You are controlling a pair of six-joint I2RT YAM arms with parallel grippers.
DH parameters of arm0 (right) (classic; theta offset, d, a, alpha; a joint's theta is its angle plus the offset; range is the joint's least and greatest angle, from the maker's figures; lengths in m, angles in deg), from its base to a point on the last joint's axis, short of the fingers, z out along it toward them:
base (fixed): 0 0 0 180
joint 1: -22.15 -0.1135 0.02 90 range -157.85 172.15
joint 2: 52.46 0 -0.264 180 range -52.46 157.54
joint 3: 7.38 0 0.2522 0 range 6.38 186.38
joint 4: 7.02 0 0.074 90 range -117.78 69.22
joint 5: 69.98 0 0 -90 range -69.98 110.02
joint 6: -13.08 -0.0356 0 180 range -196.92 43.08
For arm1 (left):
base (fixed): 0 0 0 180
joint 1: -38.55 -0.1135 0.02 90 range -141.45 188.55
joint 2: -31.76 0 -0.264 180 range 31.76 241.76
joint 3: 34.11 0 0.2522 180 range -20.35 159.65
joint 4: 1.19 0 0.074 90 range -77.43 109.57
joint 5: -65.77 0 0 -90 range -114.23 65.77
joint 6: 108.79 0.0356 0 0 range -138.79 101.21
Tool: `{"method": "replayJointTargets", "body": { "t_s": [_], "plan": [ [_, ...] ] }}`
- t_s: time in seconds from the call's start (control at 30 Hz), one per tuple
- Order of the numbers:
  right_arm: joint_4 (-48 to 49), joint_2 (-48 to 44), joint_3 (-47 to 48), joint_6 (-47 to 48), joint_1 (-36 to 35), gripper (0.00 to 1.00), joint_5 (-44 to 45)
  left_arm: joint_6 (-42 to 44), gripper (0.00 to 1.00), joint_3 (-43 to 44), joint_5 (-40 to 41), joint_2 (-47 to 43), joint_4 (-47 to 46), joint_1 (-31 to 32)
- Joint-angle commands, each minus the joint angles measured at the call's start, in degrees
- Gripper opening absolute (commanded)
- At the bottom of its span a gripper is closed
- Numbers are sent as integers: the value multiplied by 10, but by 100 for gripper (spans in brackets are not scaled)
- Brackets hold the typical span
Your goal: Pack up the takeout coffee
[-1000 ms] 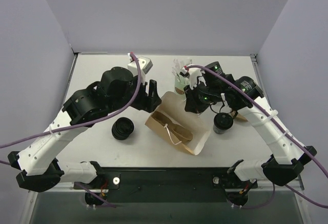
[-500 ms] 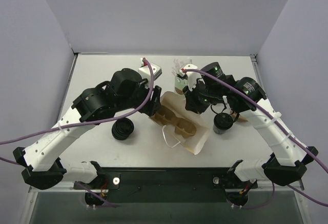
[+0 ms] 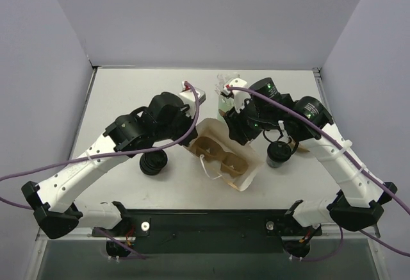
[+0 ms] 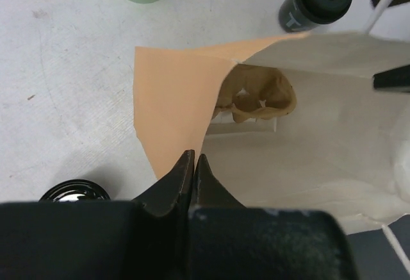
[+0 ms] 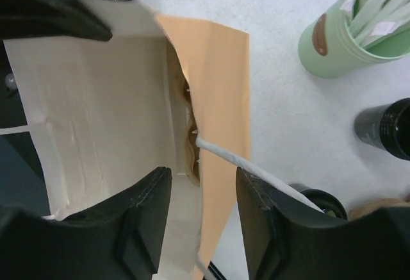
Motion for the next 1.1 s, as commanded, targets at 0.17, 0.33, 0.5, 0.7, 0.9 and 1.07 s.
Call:
{"method": "replayJointTargets", "body": {
  "t_s": [0.17, 0.33, 0.5, 0.7, 0.9, 1.07],
  "plan": [
    [20, -43, 69, -45, -9, 59, 37, -56, 0, -180, 15, -139, -245, 19],
    [88, -95, 12, -38, -36, 36, -1, -41, 0, -236, 41, -173, -301, 26],
    [129, -115, -25, -30, -84, 42, 47, -37, 0, -254, 41, -178, -315, 25],
    [118, -104, -7, -48, -82, 59, 83, -53, 0, -272, 45, -191, -302, 25],
    [75, -77, 45, -104, -75, 44, -6, -85, 0, -271, 65, -202, -251, 25],
    [95, -68, 71, -92, -103, 31, -8, -125, 0, -319, 76, -242, -280, 29]
  ]
}}
